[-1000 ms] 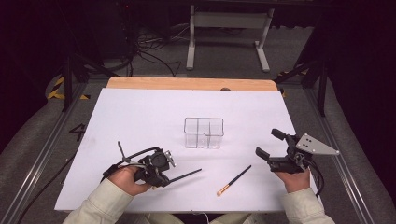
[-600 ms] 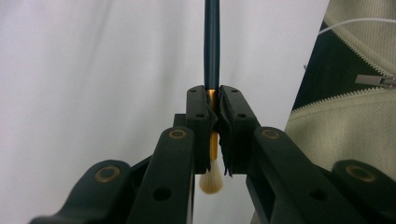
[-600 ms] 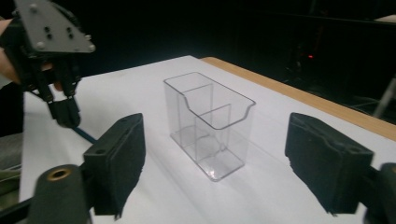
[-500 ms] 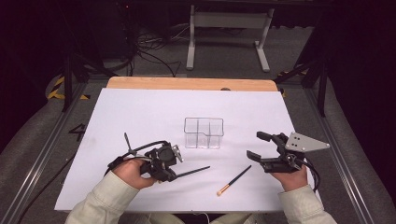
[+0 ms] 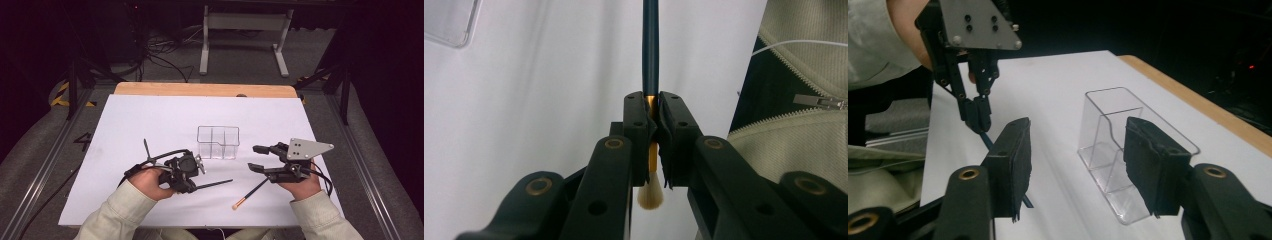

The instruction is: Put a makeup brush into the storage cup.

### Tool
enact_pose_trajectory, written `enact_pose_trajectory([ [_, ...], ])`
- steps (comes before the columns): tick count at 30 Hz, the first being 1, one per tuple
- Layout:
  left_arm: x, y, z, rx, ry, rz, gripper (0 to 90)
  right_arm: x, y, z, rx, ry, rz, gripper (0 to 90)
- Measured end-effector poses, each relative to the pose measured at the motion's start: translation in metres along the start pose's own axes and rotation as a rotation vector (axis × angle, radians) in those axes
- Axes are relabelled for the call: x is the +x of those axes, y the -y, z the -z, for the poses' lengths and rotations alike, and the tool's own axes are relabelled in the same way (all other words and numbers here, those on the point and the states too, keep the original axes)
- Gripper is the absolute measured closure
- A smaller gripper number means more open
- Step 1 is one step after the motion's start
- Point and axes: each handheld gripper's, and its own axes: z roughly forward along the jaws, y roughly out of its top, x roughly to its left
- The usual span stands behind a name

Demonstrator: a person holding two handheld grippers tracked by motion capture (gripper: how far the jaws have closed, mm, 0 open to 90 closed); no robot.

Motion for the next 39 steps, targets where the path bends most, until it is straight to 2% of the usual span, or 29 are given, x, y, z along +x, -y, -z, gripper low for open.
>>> enact_pose_trajectory([
  [2, -0.001, -0.003, 0.000, 0.003, -0.007, -0.003, 83.1, 0.001, -0.003, -0.006, 0.027, -0.033, -0.001, 50.4],
  [4, -0.002, -0.005, 0.000, 0.004, -0.010, -0.013, 83.1, 0.000, -0.005, -0.013, 0.061, -0.076, -0.012, 49.8],
  [9, -0.004, -0.011, -0.001, 0.020, -0.012, -0.027, 83.1, 0.000, -0.008, -0.029, 0.131, -0.124, -0.008, 49.5],
  [21, -0.008, -0.017, -0.001, 0.014, -0.009, -0.046, 83.1, 0.006, -0.011, -0.059, 0.230, -0.199, 0.039, 56.4],
  [25, -0.009, -0.018, -0.001, 0.013, -0.008, -0.041, 83.1, 0.008, -0.009, -0.067, 0.254, -0.220, 0.041, 57.4],
  [30, -0.009, -0.019, -0.003, 0.018, -0.004, -0.055, 83.1, 0.009, -0.007, -0.076, 0.281, -0.248, 0.043, 57.8],
  [38, -0.012, -0.020, -0.002, 0.023, -0.015, -0.053, 83.1, 0.013, -0.004, -0.088, 0.326, -0.297, 0.030, 59.9],
  [39, -0.012, -0.020, -0.003, 0.022, -0.016, -0.062, 83.1, 0.013, -0.004, -0.090, 0.331, -0.303, 0.025, 59.6],
])
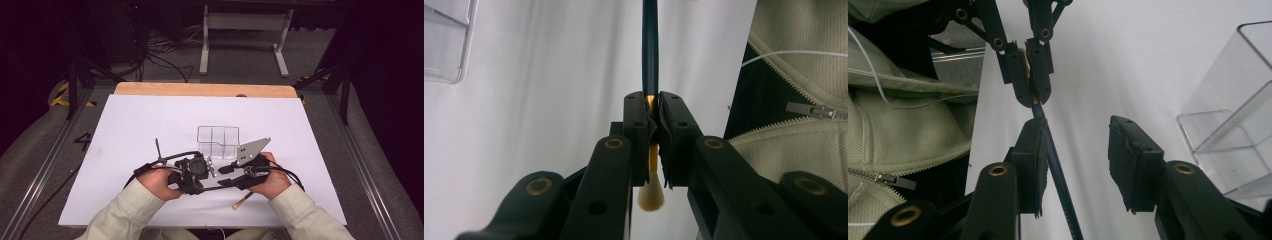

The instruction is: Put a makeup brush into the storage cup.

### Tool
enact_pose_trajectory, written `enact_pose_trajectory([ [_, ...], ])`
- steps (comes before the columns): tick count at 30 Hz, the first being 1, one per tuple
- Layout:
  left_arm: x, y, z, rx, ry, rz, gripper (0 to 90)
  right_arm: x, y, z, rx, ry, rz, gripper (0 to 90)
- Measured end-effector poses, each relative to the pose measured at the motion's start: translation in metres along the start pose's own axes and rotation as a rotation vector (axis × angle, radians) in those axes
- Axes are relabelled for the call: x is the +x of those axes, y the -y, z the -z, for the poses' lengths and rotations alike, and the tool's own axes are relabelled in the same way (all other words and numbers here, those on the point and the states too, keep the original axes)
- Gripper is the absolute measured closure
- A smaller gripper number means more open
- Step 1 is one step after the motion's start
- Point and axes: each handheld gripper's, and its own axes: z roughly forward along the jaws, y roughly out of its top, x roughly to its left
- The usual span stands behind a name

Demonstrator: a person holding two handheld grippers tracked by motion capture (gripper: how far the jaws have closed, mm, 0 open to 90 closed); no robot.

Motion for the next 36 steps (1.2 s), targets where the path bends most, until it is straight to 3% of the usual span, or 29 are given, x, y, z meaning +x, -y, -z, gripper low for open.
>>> enact_pose_trajectory([
  [20, -0.006, -0.002, 0.001, -0.007, -0.012, -0.023, 83.1, 0.001, 0.001, -0.021, 0.051, -0.091, -0.022, 60.5],
  [36, -0.008, -0.004, 0.000, 0.003, -0.011, -0.033, 83.1, 0.001, 0.003, -0.030, 0.103, -0.121, -0.035, 62.8],
])
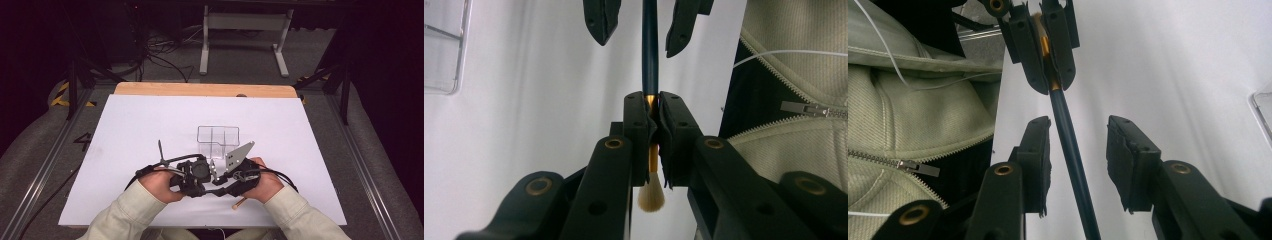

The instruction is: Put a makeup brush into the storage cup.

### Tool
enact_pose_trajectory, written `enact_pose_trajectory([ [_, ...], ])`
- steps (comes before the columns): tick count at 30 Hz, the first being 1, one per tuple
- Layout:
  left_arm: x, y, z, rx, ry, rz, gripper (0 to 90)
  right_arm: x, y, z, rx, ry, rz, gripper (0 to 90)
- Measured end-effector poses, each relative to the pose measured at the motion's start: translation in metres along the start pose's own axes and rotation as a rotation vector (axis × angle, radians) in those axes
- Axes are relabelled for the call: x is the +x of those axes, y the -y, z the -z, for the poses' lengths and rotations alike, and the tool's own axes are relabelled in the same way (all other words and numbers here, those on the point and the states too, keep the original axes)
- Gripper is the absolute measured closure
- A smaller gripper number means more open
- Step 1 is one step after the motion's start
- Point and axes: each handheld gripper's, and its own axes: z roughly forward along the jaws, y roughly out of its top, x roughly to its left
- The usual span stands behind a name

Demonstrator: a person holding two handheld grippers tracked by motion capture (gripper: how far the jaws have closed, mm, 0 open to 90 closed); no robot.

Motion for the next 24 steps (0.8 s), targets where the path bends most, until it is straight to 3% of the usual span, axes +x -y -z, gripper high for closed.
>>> enact_pose_trajectory([
  [24, -0.0009, -0.0001, 0.0002, -0.003, 0.000, -0.014, 83.1, -0.0001, -0.0009, -0.0083, 0.060, -0.006, 0.027, 72.9],
])
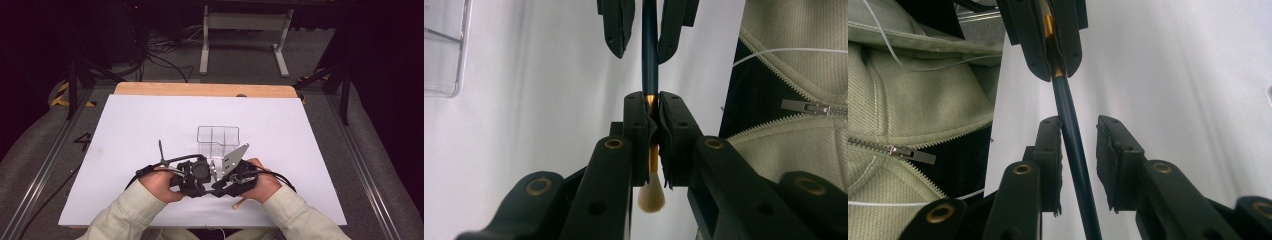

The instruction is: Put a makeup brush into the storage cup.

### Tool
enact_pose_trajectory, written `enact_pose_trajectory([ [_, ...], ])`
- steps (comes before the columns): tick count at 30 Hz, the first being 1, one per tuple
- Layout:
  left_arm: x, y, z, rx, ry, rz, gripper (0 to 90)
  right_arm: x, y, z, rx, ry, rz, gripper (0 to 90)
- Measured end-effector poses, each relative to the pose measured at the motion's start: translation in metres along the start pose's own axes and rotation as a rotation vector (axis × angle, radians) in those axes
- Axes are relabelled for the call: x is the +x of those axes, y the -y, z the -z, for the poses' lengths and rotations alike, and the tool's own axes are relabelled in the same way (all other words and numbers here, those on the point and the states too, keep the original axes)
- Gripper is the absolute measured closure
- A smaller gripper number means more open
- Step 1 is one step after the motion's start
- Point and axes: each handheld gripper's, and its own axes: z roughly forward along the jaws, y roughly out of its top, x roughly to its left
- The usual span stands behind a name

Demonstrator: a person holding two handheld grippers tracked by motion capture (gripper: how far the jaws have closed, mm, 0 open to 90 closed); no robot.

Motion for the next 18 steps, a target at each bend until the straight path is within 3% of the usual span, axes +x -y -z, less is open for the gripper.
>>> enact_pose_trajectory([
  [8, 0.0002, 0.0001, 0.0005, 0.000, -0.005, -0.003, 83.1, 0.0008, -0.0009, -0.0005, 0.013, -0.004, 0.014, 77.6],
  [18, -0.0007, 0.0001, 0.0003, -0.003, -0.007, -0.008, 83.2, 0.0005, -0.0009, -0.0023, 0.022, -0.010, 0.014, 76.5],
])
